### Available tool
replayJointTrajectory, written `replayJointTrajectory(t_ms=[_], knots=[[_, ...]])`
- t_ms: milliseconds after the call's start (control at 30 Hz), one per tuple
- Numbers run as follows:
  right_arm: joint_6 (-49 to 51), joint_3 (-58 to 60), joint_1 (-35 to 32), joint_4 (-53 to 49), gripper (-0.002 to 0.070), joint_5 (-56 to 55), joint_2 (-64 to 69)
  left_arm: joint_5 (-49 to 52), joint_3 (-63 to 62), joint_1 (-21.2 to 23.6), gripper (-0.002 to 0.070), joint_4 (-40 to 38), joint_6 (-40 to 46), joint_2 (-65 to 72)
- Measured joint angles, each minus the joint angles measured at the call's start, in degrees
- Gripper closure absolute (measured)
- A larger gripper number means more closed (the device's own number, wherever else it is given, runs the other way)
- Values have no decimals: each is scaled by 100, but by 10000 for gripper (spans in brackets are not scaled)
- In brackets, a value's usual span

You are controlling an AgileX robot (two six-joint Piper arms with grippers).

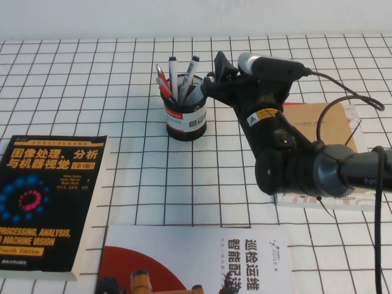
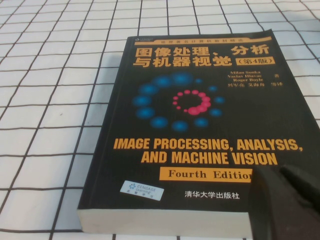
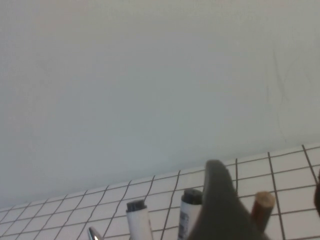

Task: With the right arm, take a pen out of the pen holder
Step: 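Take a marker out of the pen holder and lay it on the table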

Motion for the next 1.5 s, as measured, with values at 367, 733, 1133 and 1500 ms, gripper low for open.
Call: replayJointTrajectory(t_ms=[367, 733, 1133, 1500], knots=[[24, -585, -12, 51, 318, 324, 380, 0, 0, 0, 678, 0, 0, 0], [27, -848, -71, 211, 331, 578, 601, 0, 0, 0, 678, 0, 0, 0], [27, -848, -84, 222, 486, 578, 601, 0, 0, 0, 678, 0, 0, 0], [49, -848, -84, 197, 666, 578, 577, 0, 0, 0, 678, 0, 0, 0]])
